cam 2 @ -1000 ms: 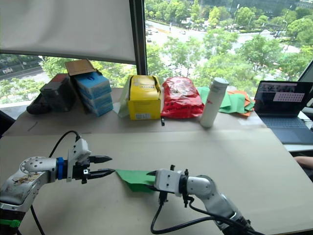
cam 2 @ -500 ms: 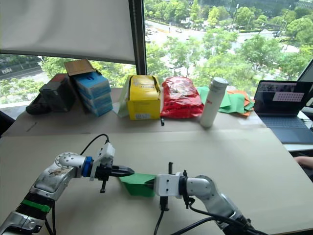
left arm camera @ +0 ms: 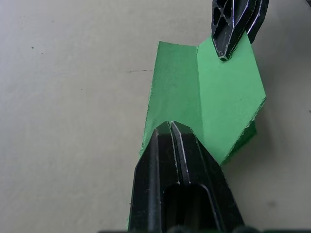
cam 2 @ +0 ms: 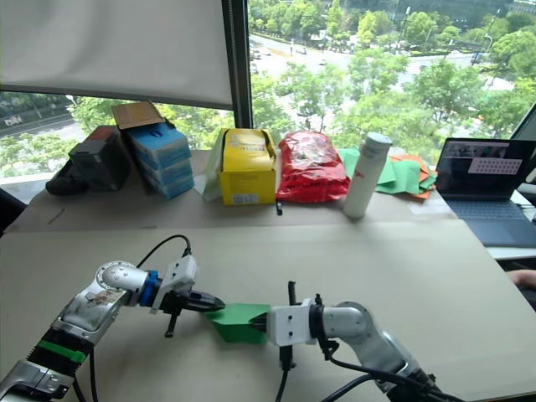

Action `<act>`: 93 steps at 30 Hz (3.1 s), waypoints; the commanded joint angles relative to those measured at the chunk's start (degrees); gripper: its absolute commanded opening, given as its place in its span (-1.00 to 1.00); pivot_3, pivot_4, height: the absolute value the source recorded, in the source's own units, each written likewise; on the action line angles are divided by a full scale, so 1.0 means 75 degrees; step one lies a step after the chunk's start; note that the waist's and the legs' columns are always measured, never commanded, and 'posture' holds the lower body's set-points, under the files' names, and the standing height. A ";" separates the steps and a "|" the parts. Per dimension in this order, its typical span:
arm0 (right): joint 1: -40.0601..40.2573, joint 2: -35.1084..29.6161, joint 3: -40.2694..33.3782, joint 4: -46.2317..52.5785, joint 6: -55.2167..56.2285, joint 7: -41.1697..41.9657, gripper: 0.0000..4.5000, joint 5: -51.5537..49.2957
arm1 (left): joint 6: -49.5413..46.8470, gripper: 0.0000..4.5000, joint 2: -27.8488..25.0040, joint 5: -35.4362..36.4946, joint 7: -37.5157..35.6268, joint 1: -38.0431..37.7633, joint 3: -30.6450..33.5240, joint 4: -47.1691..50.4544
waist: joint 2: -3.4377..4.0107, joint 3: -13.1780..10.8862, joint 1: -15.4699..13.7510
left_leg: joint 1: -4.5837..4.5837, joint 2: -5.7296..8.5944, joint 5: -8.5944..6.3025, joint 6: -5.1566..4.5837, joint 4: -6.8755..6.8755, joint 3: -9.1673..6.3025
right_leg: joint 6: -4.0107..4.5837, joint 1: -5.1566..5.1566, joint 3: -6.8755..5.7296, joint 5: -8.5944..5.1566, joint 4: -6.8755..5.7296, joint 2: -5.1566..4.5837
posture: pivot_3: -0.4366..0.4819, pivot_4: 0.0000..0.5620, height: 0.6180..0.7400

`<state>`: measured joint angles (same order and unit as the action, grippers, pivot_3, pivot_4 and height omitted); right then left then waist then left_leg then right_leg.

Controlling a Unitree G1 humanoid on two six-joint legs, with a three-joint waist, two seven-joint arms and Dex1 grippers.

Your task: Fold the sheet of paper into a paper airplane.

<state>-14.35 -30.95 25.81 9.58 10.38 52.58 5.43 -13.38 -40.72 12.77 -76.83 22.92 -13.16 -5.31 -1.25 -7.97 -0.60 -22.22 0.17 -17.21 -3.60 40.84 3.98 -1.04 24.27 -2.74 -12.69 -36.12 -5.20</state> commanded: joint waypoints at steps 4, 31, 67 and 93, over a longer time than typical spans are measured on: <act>0.0015 -0.0010 -0.0089 -0.0069 -0.0034 0.0059 -1.00 -0.0083 | 0.0801 -0.99 0.0049 -0.0579 0.0078 -0.0110 -0.0344 -0.0227 | 0.0001 0.0000 0.0001 | 0.0002 -0.0002 0.0000 0.0000 0.0000 0.0000 | 0.0000 0.0000 0.0000 0.0000 -0.0002 0.0001 | -0.05 -0.47 1.00; 0.0607 -0.0221 -0.0537 0.1492 -0.1428 -0.0108 -0.20 -0.0270 | -0.0554 -1.00 -0.0352 0.0502 0.0445 -0.0592 0.0510 0.1669 | 0.0007 0.0004 0.0002 | 0.0005 -0.0002 -0.0004 -0.0007 -0.0001 -0.0001 | -0.0001 -0.0001 0.0005 0.0000 -0.0005 -0.0008 | -0.05 -0.47 1.00; -0.0375 -0.0066 -0.0097 0.0486 -0.1460 0.0446 -0.99 -0.0109 | 0.0699 -1.00 -0.0171 -0.1045 0.1467 -0.0913 -0.0411 0.0579 | 0.0008 0.0004 -0.0003 | 0.0031 -0.0004 -0.0012 -0.0019 -0.0004 0.0000 | 0.0001 -0.0016 0.0009 0.0000 -0.0010 -0.0006 | -0.05 -0.47 1.00; -0.1190 0.0840 0.0118 -0.1131 -0.3685 0.0211 -0.99 0.0216 | 0.0081 -1.00 -0.0422 -0.0035 0.1532 -0.0638 0.0641 0.1609 | 0.0014 0.0011 0.0085 | 0.0039 -0.0008 -0.0009 -0.0014 -0.0013 -0.0001 | 0.0008 -0.0013 0.0011 0.0005 -0.0018 -0.0009 | -0.05 -0.47 1.00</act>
<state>-23.92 -24.40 25.68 3.82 -15.42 55.46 5.33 -10.73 -43.36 9.43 -64.80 16.96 -10.63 2.19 -1.14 -7.89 0.03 -21.95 0.11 -17.26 -3.68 40.74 3.97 -0.97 24.18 -2.66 -12.65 -36.25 -5.28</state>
